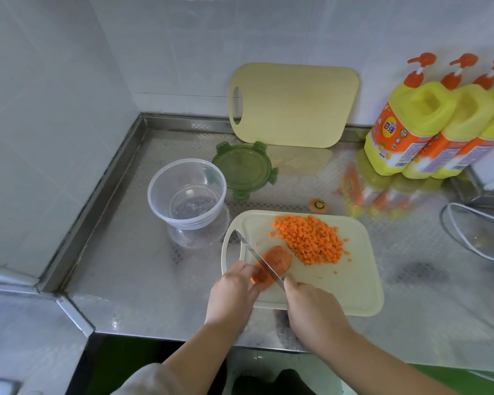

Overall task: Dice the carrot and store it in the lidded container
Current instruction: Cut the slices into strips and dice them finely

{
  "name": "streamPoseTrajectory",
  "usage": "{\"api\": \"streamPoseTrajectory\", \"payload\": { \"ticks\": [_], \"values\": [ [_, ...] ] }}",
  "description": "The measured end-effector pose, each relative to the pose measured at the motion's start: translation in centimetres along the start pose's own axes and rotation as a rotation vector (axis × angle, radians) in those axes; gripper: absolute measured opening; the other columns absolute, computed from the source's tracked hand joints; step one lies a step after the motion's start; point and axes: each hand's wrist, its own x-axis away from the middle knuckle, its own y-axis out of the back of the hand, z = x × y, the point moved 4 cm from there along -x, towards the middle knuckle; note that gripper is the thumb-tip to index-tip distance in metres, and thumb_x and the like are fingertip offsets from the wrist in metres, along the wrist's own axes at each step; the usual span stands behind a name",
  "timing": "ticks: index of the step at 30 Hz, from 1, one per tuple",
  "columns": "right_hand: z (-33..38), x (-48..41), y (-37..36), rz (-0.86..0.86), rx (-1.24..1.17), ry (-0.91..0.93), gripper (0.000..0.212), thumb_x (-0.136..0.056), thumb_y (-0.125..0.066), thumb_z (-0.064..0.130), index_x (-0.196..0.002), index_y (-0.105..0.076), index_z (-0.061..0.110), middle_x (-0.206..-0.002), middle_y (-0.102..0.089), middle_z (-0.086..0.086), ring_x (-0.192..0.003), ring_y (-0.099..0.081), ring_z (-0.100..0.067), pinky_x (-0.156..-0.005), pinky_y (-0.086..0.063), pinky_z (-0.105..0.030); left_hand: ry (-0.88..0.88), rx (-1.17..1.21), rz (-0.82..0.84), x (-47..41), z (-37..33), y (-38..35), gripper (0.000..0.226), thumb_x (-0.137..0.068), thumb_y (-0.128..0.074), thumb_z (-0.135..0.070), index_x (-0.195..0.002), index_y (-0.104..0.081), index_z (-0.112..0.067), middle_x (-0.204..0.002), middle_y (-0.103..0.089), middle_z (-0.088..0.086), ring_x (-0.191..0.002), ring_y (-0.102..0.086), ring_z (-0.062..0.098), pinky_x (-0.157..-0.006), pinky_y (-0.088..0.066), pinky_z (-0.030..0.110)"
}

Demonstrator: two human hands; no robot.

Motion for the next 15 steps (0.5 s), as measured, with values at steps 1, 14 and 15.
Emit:
{"api": "streamPoseTrajectory", "payload": {
  "ticks": [1, 14, 15],
  "values": [
    [0.0, -0.1, 0.0, 0.004, 0.007, 0.005, 0.040, -0.093, -0.043, 0.008, -0.133, -0.035, 0.013, -0.108, -0.061, -0.005, -0.096, -0.062, -0.025, -0.064, -0.032, -0.030, -0.002, 0.000, 0.003, 0.0, 0.0, 0.0, 0.020, -0.090, -0.060, -0.036, -0.106, -0.064, -0.024, -0.104, -0.058, -0.012, -0.088, -0.059, 0.012, -0.075, -0.048, 0.029],
    [0.1, -2.4, -1.6, 0.028, -0.012, 0.005, 0.037, -0.093, -0.046, 0.007, -0.129, -0.038, 0.012, -0.106, -0.061, -0.003, -0.093, -0.063, -0.022, -0.064, -0.035, -0.028, 0.004, 0.001, 0.028, -0.3, 0.3, 0.0, 0.032, -0.092, -0.055, -0.042, -0.119, -0.061, -0.025, -0.118, -0.056, -0.015, -0.101, -0.058, 0.009, -0.082, -0.046, 0.025],
    [-0.1, -2.4, -1.5, 0.026, -0.032, -0.005, 0.036, -0.092, -0.045, 0.006, -0.127, -0.039, 0.012, -0.104, -0.061, -0.003, -0.093, -0.063, -0.021, -0.064, -0.036, -0.027, 0.007, -0.002, 0.032, -0.3, 0.4, 0.0, 0.032, -0.093, -0.054, -0.041, -0.120, -0.060, -0.026, -0.119, -0.055, -0.015, -0.101, -0.057, 0.009, -0.082, -0.046, 0.024]
  ]
}}
